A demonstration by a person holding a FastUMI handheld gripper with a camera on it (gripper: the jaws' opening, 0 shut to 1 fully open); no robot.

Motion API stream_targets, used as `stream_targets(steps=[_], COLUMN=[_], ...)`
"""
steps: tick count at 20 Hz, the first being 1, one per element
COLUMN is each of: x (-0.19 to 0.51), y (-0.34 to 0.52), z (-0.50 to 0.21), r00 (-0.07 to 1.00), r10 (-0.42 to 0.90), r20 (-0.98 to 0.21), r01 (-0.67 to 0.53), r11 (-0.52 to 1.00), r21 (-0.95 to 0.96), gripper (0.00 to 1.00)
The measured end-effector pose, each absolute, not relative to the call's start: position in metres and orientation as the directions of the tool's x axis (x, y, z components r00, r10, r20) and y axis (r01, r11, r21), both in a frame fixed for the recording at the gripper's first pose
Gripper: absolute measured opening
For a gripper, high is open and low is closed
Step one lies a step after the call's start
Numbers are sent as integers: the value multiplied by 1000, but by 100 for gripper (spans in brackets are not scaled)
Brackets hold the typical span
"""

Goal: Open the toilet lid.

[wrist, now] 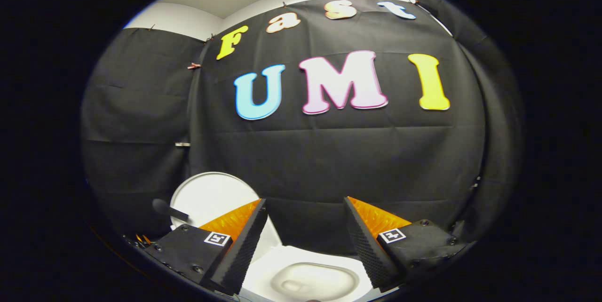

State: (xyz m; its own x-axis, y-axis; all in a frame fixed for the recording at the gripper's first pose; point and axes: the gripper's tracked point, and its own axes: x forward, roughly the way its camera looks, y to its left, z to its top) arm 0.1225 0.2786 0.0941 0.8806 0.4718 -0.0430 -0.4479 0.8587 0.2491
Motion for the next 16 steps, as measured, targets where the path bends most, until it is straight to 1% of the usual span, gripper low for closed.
stream_targets(steps=[1,4,9,11,16], x=[120,113,99,96,81], y=[264,209,131,112,72], z=[85,68,68,68,42], r00=[885,912,954,966,982], r10=[462,406,300,260,188], r20=[-63,-67,-21,-10,-3], r01=[-432,-380,-288,-251,-183], r11=[864,894,932,941,961], r21=[258,238,220,228,206], gripper=[99,99,99,99,99])
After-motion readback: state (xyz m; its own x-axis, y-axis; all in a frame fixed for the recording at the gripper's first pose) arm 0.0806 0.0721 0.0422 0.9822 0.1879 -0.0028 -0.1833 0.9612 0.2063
